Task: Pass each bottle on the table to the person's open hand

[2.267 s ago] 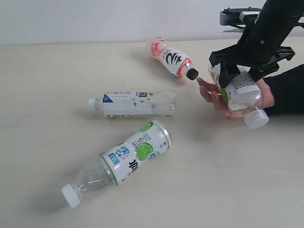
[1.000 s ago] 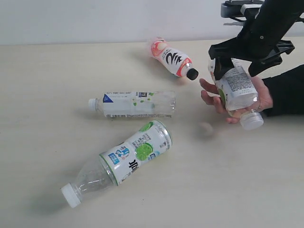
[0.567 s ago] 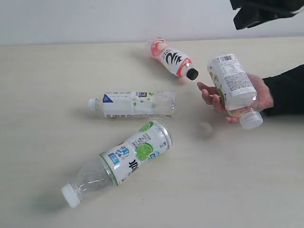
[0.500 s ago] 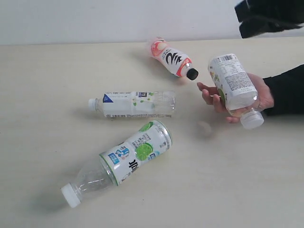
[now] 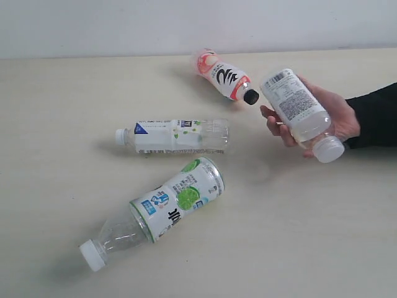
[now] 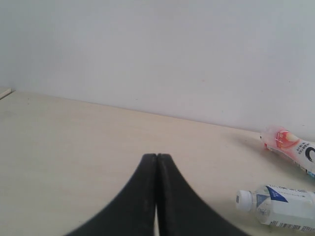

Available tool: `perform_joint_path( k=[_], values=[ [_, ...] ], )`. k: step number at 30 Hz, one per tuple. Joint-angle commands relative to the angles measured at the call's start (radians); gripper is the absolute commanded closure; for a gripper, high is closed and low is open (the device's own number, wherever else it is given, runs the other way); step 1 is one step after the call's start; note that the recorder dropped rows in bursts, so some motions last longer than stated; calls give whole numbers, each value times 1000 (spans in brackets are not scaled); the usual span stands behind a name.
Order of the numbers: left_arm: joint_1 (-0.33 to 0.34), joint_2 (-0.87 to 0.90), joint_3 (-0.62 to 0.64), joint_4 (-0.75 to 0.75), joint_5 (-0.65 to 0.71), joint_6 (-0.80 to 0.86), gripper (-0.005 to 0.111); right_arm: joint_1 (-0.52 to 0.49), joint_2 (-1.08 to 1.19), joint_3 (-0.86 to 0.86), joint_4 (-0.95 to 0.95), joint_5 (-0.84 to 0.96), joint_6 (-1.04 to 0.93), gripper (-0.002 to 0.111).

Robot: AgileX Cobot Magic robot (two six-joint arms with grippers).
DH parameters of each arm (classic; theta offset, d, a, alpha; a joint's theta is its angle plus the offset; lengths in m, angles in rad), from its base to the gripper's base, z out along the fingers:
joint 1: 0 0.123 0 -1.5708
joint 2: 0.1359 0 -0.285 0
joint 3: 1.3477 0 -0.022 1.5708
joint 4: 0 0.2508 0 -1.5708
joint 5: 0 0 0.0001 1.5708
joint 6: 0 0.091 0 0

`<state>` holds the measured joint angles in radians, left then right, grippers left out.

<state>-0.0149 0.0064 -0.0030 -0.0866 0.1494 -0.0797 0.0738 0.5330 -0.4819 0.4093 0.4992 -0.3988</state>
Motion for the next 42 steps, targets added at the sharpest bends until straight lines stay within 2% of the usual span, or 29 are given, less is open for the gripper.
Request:
perform_joint_path(
  k=[1,8,13,20,42],
  values=[
    [3,-6,3,-4,-2,-4,107,-4,-155,32,23,8,-7,108],
    [3,-6,3,-4,-2,-4,107,-4,-323,34,-17,30,-7,108],
    [3,-6,3,-4,-2,-4,107,-4,-380,34,-73,94,-7,108],
    [3,-6,3,-4,-2,-4,107,-4,-439,34,-73,94,-7,108],
    [3,-6,3,-4,-2,-4,107,-4,-474,34,-73,96,-7,108]
  ],
)
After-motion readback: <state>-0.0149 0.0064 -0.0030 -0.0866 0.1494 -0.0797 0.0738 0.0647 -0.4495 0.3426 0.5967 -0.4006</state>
